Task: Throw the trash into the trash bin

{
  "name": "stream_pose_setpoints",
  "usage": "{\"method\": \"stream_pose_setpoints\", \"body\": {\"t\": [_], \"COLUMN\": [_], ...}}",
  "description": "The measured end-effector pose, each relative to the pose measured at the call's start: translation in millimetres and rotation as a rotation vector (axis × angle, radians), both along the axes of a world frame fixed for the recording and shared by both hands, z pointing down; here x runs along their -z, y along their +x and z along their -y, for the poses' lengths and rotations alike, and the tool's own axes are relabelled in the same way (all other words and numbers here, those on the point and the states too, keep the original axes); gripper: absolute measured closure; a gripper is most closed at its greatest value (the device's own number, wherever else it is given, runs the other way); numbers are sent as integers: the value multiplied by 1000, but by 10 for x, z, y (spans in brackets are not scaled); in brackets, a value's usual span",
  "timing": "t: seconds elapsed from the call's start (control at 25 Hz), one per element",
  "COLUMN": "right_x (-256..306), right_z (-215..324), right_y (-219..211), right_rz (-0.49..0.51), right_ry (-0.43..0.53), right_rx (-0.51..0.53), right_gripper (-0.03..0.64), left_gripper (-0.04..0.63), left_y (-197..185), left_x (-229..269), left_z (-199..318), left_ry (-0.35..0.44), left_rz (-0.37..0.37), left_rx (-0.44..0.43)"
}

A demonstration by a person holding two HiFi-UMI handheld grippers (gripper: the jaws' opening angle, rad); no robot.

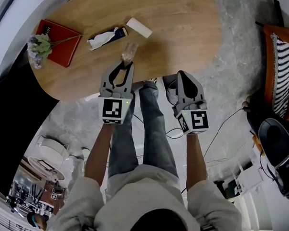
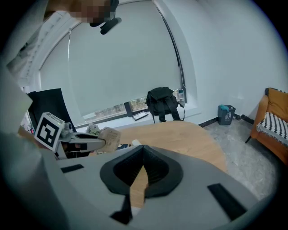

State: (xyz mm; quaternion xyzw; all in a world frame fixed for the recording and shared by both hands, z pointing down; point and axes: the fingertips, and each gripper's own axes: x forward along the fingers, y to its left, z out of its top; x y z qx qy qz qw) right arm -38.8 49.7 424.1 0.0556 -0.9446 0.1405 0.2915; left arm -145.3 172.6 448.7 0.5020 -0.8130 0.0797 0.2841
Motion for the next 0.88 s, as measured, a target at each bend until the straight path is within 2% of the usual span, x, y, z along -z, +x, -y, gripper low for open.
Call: {"method": "stream_pose_setpoints", "body": {"t": [0.24,0.52,0.64,0.76,0.88], "right_x": [10,63,93,137,163], "right_z": [51,151,273,458,678], "right_y": [52,125,257,523,856], "right_rz": [8,31,41,37,27], "right_ry": [3,7,14,30,46], "right_rx": [-19,-65,-123,-205,-304], "right_gripper": [588,588,589,588,588], "left_gripper": [506,506,506,506,506], "left_y": [208,346,477,747,1101], "left_x": [369,476,446,436,373], "left_z": [-84,-12,173,450,717], "left_ry": [64,45,37,46,36], "left_rz": [-29,-35,-23,-7,-21], "left_rx": [5,-77,-163,-297,-436]}}
